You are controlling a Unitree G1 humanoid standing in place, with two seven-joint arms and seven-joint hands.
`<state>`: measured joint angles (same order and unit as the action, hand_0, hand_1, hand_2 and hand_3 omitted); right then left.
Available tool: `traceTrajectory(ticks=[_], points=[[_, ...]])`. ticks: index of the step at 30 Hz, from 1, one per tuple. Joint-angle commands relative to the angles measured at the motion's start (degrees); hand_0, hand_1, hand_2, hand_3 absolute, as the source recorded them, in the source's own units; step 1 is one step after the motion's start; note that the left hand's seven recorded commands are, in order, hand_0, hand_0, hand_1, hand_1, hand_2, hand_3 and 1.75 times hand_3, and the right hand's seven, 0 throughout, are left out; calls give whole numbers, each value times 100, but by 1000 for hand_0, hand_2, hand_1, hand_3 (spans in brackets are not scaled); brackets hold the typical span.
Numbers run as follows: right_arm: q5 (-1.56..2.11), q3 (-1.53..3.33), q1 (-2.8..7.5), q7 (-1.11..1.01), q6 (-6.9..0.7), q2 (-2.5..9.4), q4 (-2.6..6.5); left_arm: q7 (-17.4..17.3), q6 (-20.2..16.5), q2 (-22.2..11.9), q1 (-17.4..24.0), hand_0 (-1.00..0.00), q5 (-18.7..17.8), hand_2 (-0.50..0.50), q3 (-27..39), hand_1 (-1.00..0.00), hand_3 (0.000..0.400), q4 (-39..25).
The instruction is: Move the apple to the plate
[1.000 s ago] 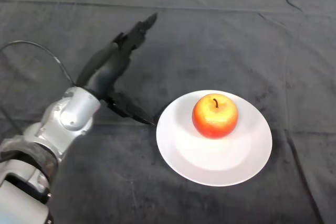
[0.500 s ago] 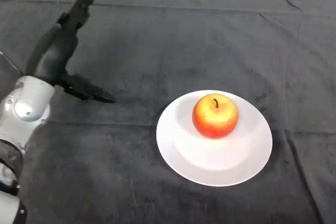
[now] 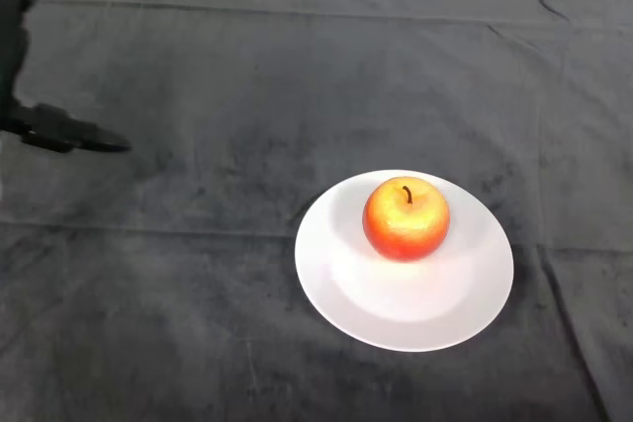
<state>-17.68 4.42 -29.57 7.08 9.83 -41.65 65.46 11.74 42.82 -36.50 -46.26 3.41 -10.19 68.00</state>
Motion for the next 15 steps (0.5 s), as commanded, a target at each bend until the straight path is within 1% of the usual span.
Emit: traceTrajectory(ticks=[1,4,8,15], points=[[-96,114,404,-58,-46,215,225,85,-94,-360,356,0,-90,0,169,0,0,213],[-95,114,404,-58,-47,215,224,144,-191,-500,504,0,-108,0,289,0,0,233],[-95,114,405,-58,-47,215,223,305,-391,-644,680,0,-64,0,390,0,0,266],[-94,114,406,-58,-49,215,220,613,-885,-844,904,0,100,0,471,0,0,314]])
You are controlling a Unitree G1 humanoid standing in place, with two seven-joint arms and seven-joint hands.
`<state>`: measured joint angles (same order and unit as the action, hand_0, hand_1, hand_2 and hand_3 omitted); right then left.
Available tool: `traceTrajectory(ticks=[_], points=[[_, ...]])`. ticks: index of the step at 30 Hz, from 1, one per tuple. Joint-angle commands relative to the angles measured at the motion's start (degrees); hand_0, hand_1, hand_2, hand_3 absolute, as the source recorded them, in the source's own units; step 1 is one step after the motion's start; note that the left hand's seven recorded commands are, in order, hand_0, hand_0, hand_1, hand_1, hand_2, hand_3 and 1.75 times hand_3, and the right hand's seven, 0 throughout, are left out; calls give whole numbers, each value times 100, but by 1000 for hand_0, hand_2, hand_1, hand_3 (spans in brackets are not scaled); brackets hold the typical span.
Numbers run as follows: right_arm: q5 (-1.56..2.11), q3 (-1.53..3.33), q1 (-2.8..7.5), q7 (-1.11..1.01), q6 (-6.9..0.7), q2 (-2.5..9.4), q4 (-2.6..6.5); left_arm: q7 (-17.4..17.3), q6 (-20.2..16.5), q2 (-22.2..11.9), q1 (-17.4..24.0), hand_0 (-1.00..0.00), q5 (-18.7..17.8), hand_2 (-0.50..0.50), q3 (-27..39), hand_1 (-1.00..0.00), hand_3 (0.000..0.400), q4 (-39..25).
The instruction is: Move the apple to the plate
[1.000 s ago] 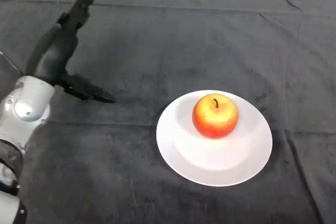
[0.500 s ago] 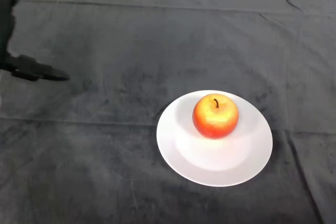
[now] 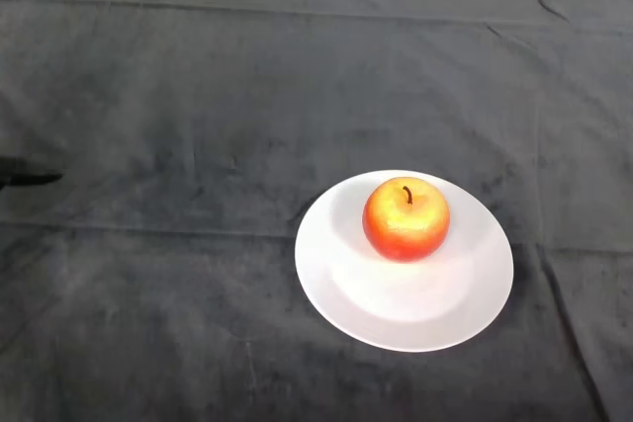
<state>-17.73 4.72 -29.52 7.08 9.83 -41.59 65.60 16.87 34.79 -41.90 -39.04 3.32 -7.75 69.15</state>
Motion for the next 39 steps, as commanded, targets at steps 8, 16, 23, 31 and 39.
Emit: traceTrajectory(ticks=[8,16,23,31,39], points=[[-89,84,404,-58,-51,210,201,423,-629,-460,209,0,225,0,345,0,0,168],[-88,84,406,-59,-53,209,197,971,-1091,-436,212,0,223,0,571,0,0,116],[-88,83,408,-59,-55,210,194,1257,-1343,-304,163,0,236,0,689,0,0,5],[-87,82,411,-60,-58,210,188,1368,-1467,-239,186,0,279,0,772,0,0,-122],[-86,82,414,-61,-61,210,182,1373,-1542,-205,214,0,346,0,812,0,0,-222]])
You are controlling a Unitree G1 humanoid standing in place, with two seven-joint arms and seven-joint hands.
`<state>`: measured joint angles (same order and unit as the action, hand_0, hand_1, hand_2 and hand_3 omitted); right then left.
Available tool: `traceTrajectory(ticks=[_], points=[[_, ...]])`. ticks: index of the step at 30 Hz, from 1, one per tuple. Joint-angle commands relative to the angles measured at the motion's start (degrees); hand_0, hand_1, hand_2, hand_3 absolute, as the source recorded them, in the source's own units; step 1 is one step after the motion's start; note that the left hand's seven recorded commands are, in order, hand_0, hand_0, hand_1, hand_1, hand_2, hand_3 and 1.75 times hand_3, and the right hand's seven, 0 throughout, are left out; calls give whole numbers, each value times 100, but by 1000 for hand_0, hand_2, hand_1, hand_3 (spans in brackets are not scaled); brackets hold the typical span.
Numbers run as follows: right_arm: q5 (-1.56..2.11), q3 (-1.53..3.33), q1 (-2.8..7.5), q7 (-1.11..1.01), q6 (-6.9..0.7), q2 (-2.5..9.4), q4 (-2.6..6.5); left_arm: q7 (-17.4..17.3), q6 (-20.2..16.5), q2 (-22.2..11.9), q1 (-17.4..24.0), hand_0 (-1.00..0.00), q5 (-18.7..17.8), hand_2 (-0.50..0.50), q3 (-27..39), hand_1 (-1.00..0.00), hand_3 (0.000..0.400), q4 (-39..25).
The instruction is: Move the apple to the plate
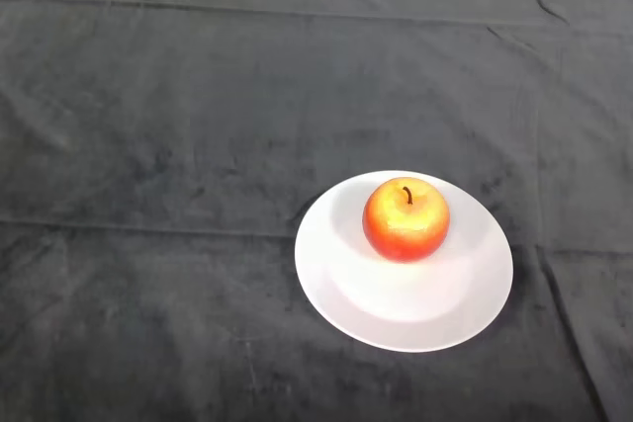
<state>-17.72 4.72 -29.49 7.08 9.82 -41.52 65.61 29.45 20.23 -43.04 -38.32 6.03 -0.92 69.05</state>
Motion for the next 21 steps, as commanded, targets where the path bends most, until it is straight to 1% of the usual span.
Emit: traceTrajectory(ticks=[1,21], points=[[-86,81,411,-61,-61,202,180,111,-94,-89,146,0,83,0,135,0,0,-222],[-83,79,418,-63,-69,202,165,56,-192,-49,203,0,218,0,240,0,0,-366]])
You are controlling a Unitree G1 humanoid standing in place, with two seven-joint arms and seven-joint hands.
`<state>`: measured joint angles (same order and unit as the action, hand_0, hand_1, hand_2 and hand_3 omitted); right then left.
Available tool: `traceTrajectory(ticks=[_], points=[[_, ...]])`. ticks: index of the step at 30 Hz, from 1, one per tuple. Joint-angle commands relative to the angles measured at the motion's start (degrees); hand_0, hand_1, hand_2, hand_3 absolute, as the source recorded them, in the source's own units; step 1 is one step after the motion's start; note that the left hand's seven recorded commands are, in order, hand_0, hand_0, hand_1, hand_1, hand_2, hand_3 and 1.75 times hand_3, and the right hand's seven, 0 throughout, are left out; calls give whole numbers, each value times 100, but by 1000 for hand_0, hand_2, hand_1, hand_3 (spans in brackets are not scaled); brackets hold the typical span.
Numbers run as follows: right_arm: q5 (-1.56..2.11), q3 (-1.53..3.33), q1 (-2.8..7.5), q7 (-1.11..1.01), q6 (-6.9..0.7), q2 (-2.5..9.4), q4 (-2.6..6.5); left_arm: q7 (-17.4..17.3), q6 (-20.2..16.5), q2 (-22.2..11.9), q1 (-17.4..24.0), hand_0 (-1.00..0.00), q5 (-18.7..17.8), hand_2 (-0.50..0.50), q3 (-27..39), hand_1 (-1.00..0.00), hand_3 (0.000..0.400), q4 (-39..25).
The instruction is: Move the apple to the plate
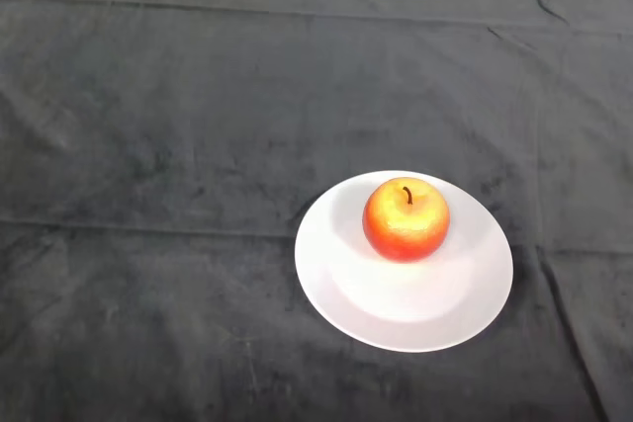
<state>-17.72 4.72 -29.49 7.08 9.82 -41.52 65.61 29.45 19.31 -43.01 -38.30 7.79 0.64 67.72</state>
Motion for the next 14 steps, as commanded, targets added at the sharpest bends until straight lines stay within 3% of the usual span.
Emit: traceTrajectory(ticks=[1,14], points=[[-83,79,418,-63,-69,202,165,54,-103,-51,202,0,47,0,88,0,0,-237],[-82,77,422,-65,-74,202,158,31,-140,-27,205,0,120,0,151,0,0,-289]])
